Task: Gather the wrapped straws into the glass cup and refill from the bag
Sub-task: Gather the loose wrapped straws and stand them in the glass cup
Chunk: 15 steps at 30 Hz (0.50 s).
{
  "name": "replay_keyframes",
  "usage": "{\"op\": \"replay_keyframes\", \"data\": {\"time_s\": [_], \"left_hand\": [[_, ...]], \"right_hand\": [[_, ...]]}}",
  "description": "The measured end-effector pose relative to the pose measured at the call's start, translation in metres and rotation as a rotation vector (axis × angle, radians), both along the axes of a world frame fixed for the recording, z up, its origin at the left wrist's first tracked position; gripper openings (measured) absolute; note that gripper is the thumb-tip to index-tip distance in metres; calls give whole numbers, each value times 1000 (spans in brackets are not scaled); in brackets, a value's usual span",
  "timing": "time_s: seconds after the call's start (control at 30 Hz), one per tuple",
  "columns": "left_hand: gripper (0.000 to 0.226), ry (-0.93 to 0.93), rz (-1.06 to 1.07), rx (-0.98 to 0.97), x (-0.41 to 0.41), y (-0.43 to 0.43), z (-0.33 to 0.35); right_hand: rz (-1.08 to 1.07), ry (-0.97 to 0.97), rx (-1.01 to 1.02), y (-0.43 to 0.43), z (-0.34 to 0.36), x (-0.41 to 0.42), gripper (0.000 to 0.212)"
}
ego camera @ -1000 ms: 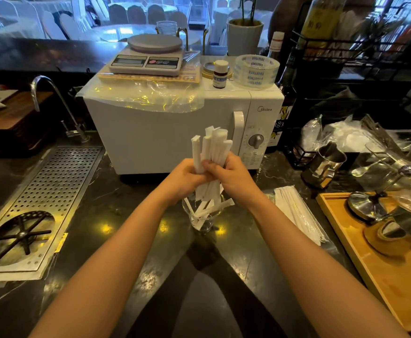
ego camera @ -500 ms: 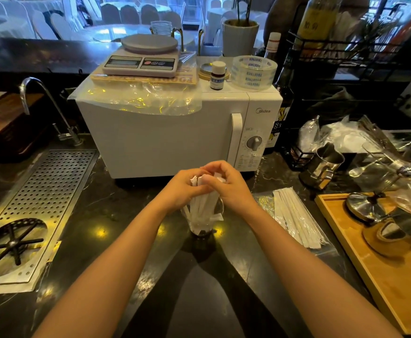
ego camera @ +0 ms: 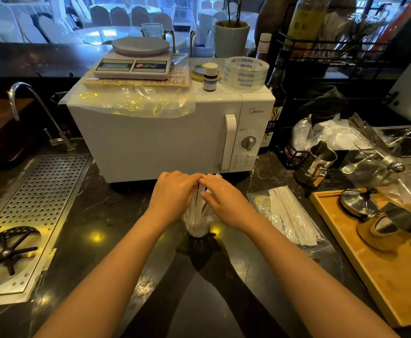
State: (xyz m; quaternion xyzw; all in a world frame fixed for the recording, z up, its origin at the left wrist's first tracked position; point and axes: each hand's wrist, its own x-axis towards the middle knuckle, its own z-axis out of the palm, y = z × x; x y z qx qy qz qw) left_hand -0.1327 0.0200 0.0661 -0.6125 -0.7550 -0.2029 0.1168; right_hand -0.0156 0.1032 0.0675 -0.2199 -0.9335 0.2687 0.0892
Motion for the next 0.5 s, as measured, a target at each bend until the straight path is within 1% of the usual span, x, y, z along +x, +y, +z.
{"op": "replay_keyframes", "data": {"time_s": [0.07, 0.13, 0.2, 0.27, 0.37, 0.5], "left_hand": [[36, 113, 49, -42, 0, -3, -2], [39, 49, 82, -127, 4, -5, -2], [48, -44, 141, -290, 4, -7, -4], [54, -61, 187, -385, 2, -7, -3], [58, -67, 220, -421, 2, -6, 0], [61, -66, 256, -460, 3, -5, 6]], "right_hand": [[22, -85, 69, 0, 1, 0, 49], [24, -137, 106, -1, 3, 2, 53], [21, -159, 116, -2, 3, 4, 56], [12, -161, 126, -1, 2, 6, 60], [-3, -149, 165, 0, 2, 9, 65], [-41, -141, 143, 0, 5, 16, 68]]}}
